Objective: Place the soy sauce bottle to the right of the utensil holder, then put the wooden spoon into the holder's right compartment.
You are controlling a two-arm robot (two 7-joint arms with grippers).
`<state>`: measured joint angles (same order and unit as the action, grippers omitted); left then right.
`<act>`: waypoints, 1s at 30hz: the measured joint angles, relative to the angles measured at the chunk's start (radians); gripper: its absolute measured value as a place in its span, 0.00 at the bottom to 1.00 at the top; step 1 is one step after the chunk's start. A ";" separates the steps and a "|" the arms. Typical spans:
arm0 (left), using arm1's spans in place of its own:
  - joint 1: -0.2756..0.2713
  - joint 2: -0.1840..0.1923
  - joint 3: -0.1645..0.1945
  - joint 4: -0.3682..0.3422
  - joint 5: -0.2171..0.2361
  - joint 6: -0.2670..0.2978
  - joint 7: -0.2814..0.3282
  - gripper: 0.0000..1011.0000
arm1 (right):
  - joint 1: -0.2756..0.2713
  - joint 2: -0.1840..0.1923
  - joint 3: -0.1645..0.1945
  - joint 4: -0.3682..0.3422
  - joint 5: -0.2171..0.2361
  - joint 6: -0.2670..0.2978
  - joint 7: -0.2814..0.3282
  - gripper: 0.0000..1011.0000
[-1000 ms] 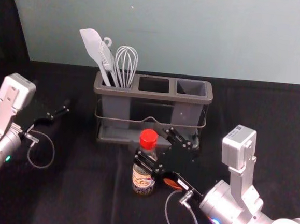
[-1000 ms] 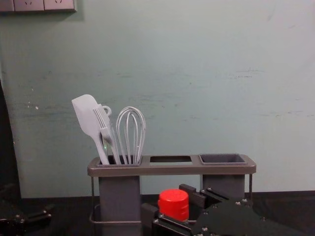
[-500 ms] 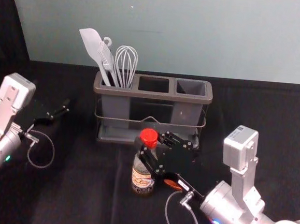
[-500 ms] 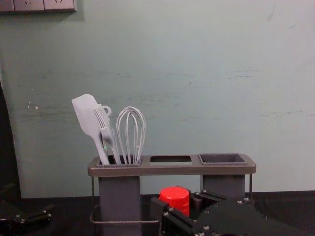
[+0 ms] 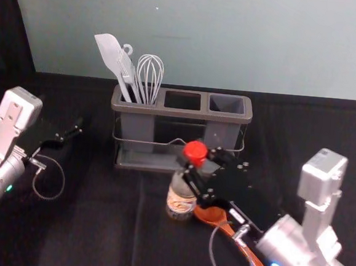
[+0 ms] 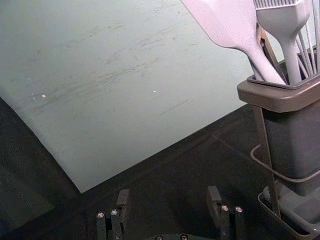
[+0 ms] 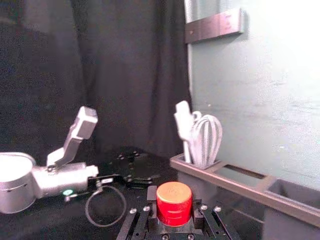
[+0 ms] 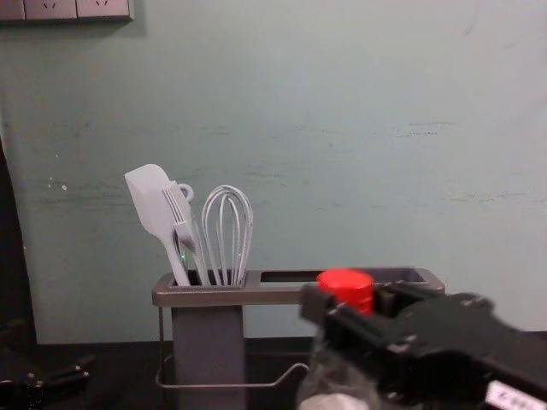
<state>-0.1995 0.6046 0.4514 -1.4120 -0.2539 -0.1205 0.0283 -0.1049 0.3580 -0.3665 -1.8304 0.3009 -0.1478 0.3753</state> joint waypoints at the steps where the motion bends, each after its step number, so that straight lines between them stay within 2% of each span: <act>1: 0.000 0.000 0.000 0.000 0.000 0.000 0.000 0.99 | -0.005 0.002 0.006 -0.005 0.002 -0.002 -0.002 0.38; 9: 0.000 0.000 0.000 0.000 0.000 0.000 0.000 0.99 | -0.059 0.029 0.080 -0.042 0.021 -0.018 -0.023 0.38; 18: 0.000 0.000 0.000 0.000 0.000 0.000 0.000 0.99 | -0.099 0.055 0.177 -0.036 0.033 -0.020 -0.044 0.38; 24: 0.000 0.000 0.000 0.000 0.000 0.000 0.000 0.99 | -0.087 0.057 0.232 -0.003 0.030 -0.014 -0.056 0.38; 30: 0.000 0.000 0.000 0.000 0.000 0.000 0.000 0.99 | -0.048 0.057 0.248 0.039 0.021 -0.001 -0.053 0.38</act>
<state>-0.1995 0.6047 0.4514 -1.4120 -0.2539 -0.1205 0.0283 -0.1533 0.4147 -0.1181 -1.7910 0.3224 -0.1491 0.3222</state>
